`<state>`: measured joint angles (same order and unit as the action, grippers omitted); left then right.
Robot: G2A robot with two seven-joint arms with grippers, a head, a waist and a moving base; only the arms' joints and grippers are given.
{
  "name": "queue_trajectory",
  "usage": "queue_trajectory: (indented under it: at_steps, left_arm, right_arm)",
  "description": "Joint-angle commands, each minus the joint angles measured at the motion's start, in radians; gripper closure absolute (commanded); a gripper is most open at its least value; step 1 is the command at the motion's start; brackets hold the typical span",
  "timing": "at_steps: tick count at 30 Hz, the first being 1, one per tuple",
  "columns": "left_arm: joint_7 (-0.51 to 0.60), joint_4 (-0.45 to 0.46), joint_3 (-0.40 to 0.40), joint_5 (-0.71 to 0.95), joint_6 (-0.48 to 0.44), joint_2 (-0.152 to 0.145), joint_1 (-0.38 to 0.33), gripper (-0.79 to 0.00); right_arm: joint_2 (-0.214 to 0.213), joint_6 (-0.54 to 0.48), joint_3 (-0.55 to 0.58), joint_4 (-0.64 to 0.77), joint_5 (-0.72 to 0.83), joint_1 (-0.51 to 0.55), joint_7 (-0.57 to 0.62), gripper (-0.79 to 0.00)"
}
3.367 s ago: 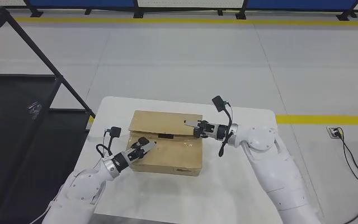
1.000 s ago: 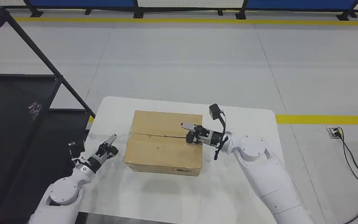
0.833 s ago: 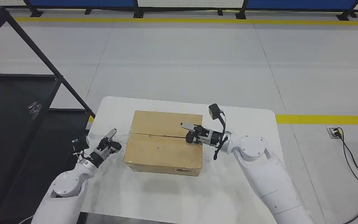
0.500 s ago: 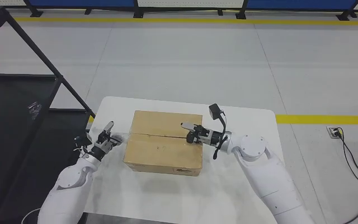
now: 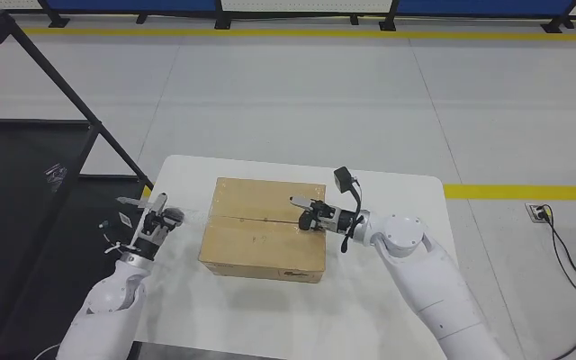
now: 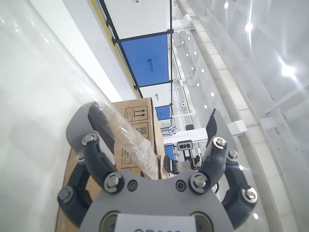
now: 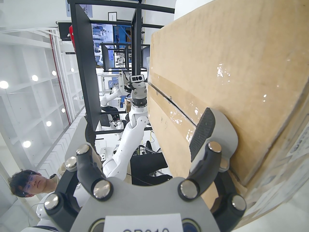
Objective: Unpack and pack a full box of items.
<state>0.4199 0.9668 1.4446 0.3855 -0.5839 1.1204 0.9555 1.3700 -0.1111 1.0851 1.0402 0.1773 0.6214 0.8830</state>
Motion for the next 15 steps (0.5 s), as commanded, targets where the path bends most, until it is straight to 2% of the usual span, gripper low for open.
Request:
queue_trajectory:
  at_steps: [1, 8, 15]
  left_arm:
    - [-0.020, 0.026, 0.006, -0.014, -0.009, -0.001, 0.014, -0.785]
    - [-0.064, 0.110, 0.028, -0.058, -0.029, -0.002, 0.059, -0.785]
    - [-0.073, 0.147, 0.045, -0.070, -0.018, -0.003, 0.073, -0.785]
  right_arm:
    - [0.001, -0.003, -0.003, -0.005, 0.004, -0.002, 0.002, -0.785]
    - [0.002, -0.019, -0.007, -0.025, 0.012, -0.006, 0.006, -0.785]
    - [0.003, -0.029, -0.011, -0.041, 0.019, -0.012, 0.011, -0.785]
